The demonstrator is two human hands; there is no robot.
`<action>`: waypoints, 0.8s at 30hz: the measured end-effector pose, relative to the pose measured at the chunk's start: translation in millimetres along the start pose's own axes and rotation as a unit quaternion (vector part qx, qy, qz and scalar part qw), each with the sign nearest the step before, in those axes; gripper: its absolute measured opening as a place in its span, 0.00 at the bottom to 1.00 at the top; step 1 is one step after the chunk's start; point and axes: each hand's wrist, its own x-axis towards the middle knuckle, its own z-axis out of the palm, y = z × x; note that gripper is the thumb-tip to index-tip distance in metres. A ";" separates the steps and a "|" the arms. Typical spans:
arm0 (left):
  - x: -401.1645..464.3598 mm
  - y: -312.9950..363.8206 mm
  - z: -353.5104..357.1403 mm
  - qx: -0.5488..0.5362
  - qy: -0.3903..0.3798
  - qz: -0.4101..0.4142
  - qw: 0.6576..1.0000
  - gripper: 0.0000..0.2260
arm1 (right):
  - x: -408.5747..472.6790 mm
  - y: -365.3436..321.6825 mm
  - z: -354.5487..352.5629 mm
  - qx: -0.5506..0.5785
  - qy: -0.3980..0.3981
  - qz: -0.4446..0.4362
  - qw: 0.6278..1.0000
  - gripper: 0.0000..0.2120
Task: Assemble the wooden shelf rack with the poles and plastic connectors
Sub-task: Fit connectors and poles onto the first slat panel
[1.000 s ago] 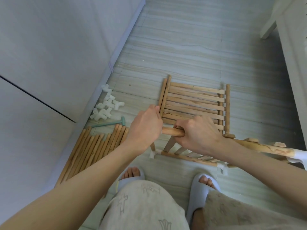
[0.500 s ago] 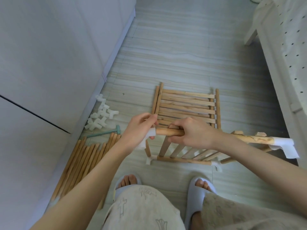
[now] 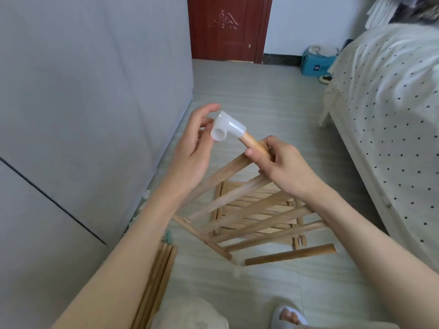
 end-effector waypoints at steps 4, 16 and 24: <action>26.2 38.7 2.9 -0.020 -0.025 0.005 0.999 0.16 | 8.3 -19.9 -21.2 -0.033 0.056 -0.017 0.998 0.20; 22.9 61.1 25.9 -0.040 -0.069 -0.087 0.993 0.21 | -1.7 -9.9 -38.0 -0.192 0.193 -0.074 0.959 0.21; 15.0 42.3 5.6 -0.080 -0.186 -0.034 0.979 0.22 | 0.4 -7.2 -37.7 -0.175 0.145 -0.086 0.970 0.18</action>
